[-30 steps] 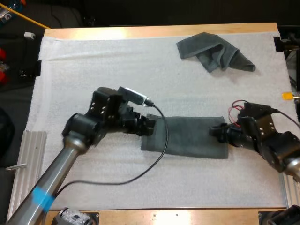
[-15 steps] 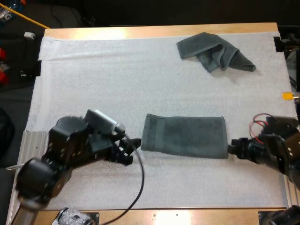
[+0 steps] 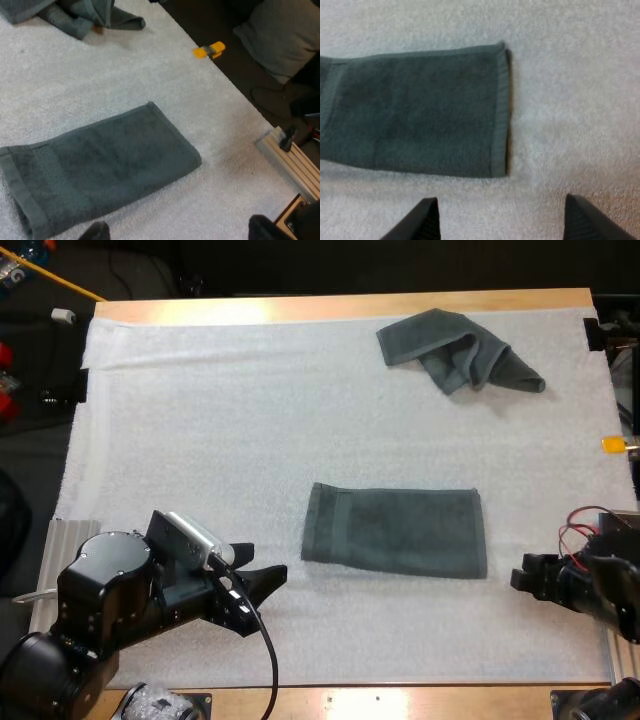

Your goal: Pick towel from pile, fold and stack

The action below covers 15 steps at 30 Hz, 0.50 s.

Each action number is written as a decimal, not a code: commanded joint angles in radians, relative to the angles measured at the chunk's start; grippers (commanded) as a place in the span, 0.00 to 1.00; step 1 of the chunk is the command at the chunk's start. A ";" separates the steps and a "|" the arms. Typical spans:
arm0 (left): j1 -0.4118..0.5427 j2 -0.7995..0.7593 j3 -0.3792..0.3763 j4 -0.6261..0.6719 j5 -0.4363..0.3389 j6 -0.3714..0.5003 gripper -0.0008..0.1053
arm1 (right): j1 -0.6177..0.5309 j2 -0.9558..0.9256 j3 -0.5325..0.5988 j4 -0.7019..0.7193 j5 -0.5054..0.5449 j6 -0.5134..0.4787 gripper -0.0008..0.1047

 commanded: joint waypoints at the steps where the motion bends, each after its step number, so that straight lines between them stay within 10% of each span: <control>1: -0.001 0.001 -0.006 0.004 0.006 -0.011 0.53 | -0.009 0.027 -0.004 -0.021 0.013 -0.006 0.51; 15: -0.001 0.001 -0.006 0.005 0.006 -0.011 0.53 | -0.208 0.357 -0.005 -0.289 -0.179 -0.077 0.51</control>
